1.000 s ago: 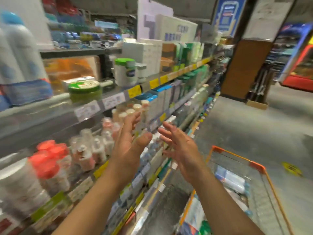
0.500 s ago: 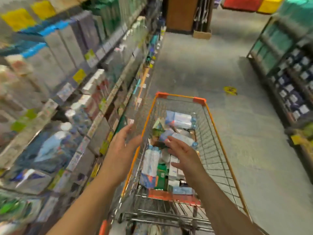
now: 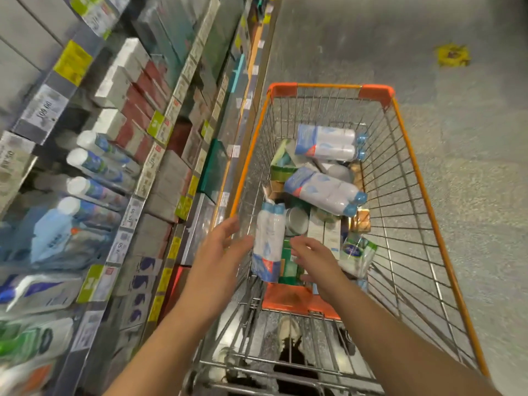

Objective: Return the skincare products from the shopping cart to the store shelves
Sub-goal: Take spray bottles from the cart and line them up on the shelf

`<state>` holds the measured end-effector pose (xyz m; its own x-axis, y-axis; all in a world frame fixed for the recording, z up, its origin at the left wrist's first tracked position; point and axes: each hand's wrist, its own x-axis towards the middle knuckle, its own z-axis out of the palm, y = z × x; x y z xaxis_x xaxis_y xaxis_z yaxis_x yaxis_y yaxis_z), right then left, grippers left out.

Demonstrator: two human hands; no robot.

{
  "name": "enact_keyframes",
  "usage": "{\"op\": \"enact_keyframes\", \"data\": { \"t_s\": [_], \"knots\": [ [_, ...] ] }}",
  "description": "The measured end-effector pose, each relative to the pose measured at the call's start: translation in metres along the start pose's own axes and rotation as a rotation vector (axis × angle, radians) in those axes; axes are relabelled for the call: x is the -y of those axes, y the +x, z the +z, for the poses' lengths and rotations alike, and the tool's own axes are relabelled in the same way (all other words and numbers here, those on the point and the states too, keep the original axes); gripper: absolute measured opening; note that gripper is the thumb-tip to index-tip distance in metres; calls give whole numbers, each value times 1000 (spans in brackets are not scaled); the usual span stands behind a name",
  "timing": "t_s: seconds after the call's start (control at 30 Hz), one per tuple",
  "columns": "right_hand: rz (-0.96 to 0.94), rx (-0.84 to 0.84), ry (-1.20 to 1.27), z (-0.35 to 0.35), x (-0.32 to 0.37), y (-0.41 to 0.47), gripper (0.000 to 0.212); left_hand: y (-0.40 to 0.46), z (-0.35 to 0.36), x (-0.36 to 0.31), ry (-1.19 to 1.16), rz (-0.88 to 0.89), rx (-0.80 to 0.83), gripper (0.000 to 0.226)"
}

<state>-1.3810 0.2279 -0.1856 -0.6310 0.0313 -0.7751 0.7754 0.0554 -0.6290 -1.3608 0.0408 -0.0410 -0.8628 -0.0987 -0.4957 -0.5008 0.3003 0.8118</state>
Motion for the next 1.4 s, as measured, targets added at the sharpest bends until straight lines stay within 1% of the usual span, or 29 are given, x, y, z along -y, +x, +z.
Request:
{"op": "enact_keyframes", "data": {
  "t_s": [0.03,0.07,0.17,0.23,0.27,0.33,0.37,0.4,0.43,0.5,0.53,0.6,0.63,0.73,0.83,0.93,1.07,1.1,1.2,1.33,1.4],
  "knots": [
    [-3,5,-29,8,-4,12,24,4,2,2,-1,-13,1,86],
    [-9,2,-59,15,-8,24,30,8,3,5,-1,-27,7,88],
    [-3,-46,-125,36,-19,58,45,23,10,16,-31,-103,24,73],
    [1,-73,-140,50,-30,81,56,32,14,25,-31,-136,27,70],
    [-19,-84,-138,56,-37,92,58,35,18,29,-25,-139,32,65],
    [-41,-134,-151,69,-55,116,54,38,24,34,-29,-138,60,42],
    [-30,-168,-174,75,-61,127,52,38,27,36,-50,-152,76,34],
    [-18,-202,-201,81,-68,138,56,39,29,39,-70,-164,85,34],
    [-6,-237,-240,87,-72,147,65,40,30,44,-85,-166,97,40],
    [21,-315,-353,98,-66,149,78,40,31,51,-109,-173,118,62],
    [49,-349,-397,102,-63,150,79,40,31,54,-127,-193,124,67],
    [112,-357,-440,106,-55,153,77,41,30,56,-174,-230,124,64],
    [145,-353,-438,107,-53,156,79,41,30,56,-192,-242,121,63],
    [211,-351,-403,106,-52,169,87,43,29,57,-202,-247,96,73],
    [262,-317,-355,100,-49,174,86,43,28,53,-194,-240,94,72],
    [240,-303,-309,93,-49,171,82,44,29,51,-207,-252,96,71],
    [193,-324,-174,93,-54,164,78,45,30,50,-168,-236,82,73],
    [174,-337,-135,92,-54,162,77,45,31,49,-161,-230,74,68],
    [116,-357,-32,90,-54,152,75,44,32,46,-139,-226,57,41],
    [80,-345,50,80,-56,132,74,39,31,43,-121,-231,40,28],
    [72,-346,56,71,-55,122,77,35,31,38,-129,-223,35,26]
  ]
}}
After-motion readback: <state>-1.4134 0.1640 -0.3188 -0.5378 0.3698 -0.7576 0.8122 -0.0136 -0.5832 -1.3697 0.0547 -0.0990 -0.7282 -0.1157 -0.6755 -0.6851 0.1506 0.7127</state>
